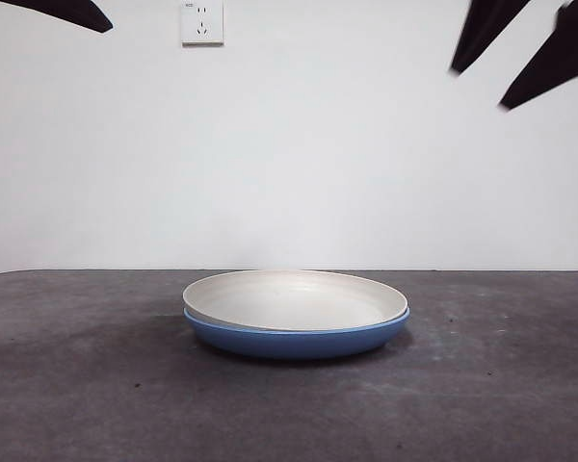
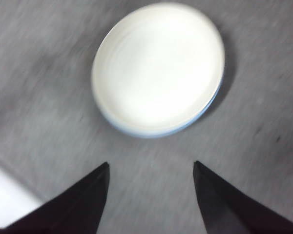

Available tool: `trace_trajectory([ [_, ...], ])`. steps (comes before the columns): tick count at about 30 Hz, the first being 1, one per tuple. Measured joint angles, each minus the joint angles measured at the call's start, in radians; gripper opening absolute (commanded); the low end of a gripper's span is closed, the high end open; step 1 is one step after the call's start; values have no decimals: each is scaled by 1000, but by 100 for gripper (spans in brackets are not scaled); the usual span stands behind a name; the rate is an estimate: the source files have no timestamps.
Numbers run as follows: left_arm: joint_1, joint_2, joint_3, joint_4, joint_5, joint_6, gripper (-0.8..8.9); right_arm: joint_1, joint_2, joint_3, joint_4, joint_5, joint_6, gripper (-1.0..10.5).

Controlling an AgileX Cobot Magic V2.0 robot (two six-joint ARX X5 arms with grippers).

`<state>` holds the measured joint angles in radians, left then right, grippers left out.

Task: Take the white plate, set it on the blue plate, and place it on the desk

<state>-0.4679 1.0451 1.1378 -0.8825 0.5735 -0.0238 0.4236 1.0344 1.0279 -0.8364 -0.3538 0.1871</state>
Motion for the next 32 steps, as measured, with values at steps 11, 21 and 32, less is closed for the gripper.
trace_trajectory([
  [11, 0, 0, 0, -15, 0, 0, 401, 74, -147, 0, -209, -37, -53, 273],
  [21, 0, 0, 0, -29, 0, 0, 394, 74, -149, 0, -209, -37, -53, 272],
  [32, 0, 0, 0, -29, 0, 0, 15, 74, -149, 0, -209, -37, -71, 12],
])
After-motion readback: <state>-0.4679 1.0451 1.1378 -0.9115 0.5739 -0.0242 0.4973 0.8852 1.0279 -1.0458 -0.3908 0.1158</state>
